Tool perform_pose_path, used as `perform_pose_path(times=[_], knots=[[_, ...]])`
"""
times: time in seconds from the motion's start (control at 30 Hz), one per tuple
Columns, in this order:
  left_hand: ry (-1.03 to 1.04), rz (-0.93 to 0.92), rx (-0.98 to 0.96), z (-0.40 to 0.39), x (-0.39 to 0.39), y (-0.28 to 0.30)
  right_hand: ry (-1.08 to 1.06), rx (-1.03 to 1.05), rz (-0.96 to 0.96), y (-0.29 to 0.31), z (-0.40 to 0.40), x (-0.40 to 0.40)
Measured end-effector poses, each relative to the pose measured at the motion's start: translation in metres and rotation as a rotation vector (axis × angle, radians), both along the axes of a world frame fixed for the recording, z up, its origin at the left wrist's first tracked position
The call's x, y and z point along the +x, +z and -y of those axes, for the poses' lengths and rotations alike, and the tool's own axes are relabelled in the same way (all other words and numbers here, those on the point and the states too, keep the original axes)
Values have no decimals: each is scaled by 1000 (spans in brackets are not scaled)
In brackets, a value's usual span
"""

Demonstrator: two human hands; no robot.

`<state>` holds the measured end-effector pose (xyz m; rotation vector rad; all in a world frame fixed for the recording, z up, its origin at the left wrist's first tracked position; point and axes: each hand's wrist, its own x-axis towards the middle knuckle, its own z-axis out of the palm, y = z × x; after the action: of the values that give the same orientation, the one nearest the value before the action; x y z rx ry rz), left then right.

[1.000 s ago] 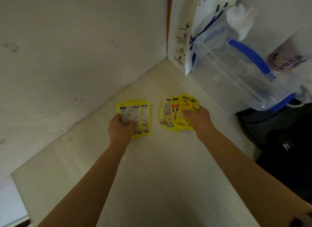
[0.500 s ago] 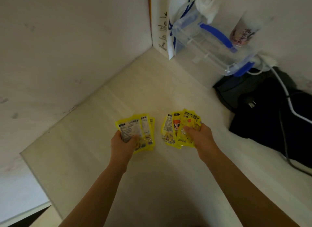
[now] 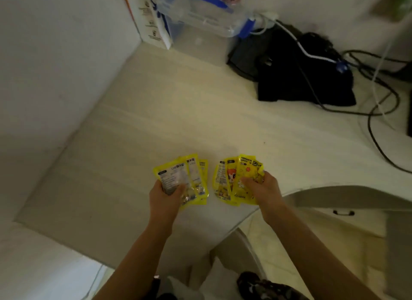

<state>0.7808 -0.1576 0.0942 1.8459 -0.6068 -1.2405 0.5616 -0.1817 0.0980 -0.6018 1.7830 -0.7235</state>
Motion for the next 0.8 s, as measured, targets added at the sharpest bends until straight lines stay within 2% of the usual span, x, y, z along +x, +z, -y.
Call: perform_pose_path(times=[0.37,0.6,0.8], knots=[[-364,30,-38,-43,-56,18,-333,-57,21,25,-134,-53],[-625,62,-81,-78,-125,25,-571,-57,60,34,-218,-100],[-808,26,-57,-141,-203,27,-747,-73,81,35,-314,-152]])
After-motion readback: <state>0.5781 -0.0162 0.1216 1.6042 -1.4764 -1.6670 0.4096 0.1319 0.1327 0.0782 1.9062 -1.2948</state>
